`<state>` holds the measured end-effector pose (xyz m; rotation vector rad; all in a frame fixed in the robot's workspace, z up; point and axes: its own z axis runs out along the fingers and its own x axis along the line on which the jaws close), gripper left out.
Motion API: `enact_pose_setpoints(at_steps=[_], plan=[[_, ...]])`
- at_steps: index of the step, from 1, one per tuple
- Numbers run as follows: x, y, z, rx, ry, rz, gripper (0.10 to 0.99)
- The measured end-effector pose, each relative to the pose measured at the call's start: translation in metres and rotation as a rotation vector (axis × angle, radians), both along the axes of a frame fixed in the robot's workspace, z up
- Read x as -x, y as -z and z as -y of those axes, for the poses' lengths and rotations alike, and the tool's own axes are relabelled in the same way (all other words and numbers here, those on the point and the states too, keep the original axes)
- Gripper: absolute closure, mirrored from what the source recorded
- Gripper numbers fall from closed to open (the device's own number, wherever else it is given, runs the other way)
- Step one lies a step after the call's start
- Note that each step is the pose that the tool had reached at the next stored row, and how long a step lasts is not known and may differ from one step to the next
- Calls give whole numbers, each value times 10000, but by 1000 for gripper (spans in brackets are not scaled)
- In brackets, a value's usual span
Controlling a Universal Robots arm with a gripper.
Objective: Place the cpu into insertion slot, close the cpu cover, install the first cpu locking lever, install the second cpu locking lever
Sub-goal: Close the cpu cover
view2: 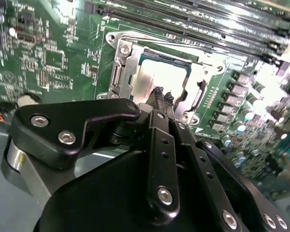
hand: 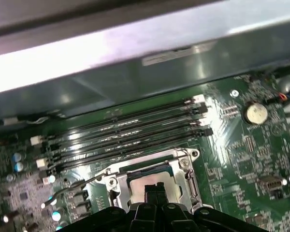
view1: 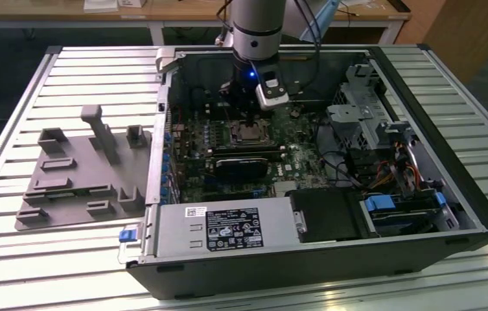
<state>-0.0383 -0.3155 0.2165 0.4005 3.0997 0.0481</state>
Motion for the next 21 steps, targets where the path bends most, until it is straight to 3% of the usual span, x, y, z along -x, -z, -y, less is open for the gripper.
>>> enact_pose_setpoints(at_steps=[5,10,12,15,21], plan=[[1,4,0,1,-729,5,984],[57,4,0,109,-791,58,984],[75,4,0,149,-805,124,984],[93,4,0,224,-819,170,984],[138,25,2,237,-884,314,984]])
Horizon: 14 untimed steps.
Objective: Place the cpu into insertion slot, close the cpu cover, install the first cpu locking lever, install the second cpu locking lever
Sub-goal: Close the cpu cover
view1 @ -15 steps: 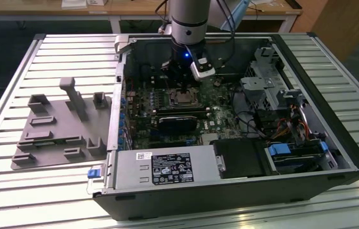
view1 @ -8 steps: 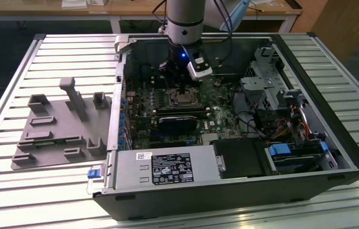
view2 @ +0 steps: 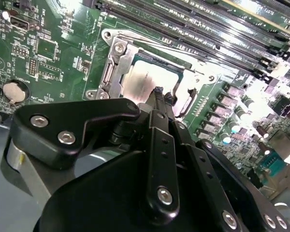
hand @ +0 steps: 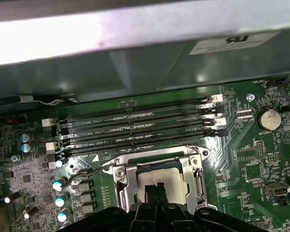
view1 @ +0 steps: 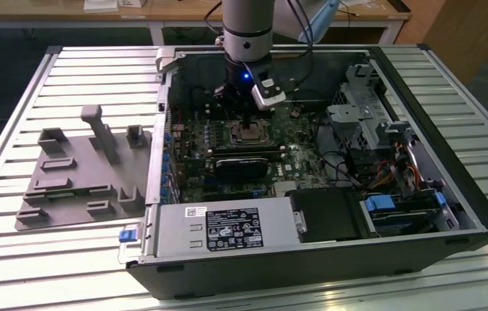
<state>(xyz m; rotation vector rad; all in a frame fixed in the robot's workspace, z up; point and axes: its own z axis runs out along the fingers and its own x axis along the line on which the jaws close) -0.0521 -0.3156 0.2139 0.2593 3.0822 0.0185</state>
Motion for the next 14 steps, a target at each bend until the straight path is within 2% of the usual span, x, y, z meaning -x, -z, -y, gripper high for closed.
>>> enact_pose_setpoints(at_steps=[3,6,10,14], plan=[[43,18,2,0,-33,60,984],[102,35,3,-1,-53,98,984],[172,55,6,0,-69,110,984],[200,72,13,-1,-87,111,984]])
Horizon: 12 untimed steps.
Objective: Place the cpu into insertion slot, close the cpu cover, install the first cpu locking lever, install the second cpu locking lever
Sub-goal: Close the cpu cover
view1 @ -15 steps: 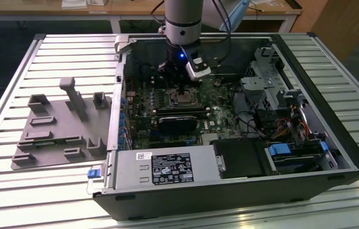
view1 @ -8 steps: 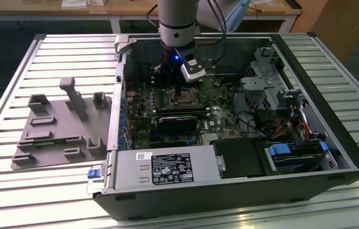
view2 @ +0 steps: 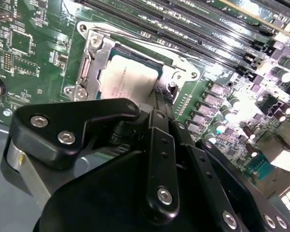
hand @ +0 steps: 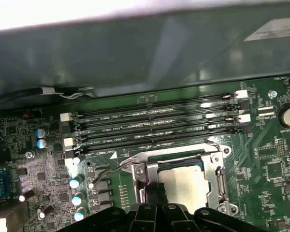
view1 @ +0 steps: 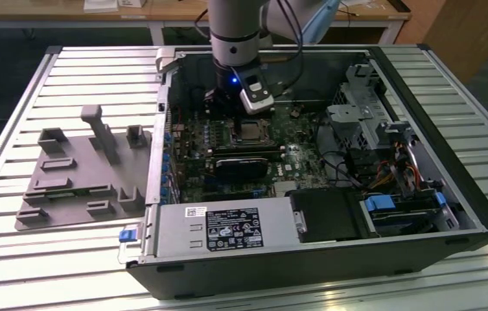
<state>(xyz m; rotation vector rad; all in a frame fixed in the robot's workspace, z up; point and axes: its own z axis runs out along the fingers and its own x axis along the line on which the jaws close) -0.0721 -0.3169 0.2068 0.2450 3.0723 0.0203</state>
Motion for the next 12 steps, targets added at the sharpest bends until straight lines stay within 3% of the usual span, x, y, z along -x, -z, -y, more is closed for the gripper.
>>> enact_pose_setpoints(at_steps=[12], plan=[[63,88,4,-13,-95,1,984]])
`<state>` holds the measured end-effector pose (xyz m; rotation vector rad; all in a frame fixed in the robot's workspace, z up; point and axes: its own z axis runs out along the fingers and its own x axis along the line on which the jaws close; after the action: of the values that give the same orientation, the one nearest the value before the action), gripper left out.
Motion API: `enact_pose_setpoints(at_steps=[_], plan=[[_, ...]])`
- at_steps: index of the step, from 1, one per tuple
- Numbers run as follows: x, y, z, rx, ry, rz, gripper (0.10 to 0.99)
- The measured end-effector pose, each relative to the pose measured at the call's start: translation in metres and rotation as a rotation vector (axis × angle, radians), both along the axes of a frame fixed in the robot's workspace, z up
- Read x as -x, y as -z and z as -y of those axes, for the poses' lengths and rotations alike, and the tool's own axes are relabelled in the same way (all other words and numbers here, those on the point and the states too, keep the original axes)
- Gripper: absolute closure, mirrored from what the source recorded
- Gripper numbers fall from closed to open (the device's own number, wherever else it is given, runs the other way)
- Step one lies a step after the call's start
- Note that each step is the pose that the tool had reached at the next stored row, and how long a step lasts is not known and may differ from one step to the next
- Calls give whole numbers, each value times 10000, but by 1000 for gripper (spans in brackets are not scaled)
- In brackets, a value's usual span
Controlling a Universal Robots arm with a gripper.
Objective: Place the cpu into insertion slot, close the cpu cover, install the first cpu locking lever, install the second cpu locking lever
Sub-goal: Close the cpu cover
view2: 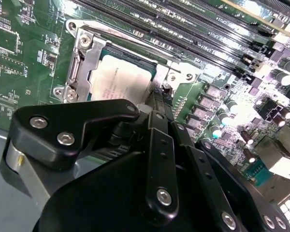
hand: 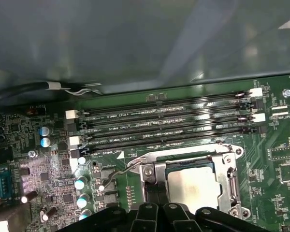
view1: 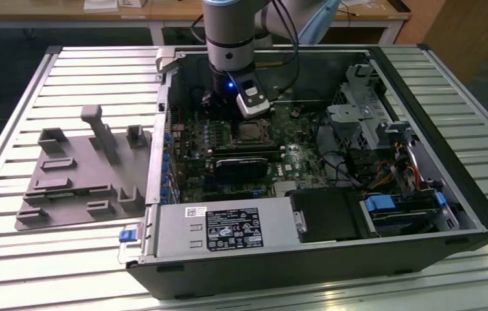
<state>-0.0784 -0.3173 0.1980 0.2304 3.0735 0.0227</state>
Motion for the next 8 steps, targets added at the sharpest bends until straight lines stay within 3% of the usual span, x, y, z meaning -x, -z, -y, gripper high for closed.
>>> enact_pose_setpoints(at_steps=[8], plan=[[1,10,0,-4,2,1,984]])
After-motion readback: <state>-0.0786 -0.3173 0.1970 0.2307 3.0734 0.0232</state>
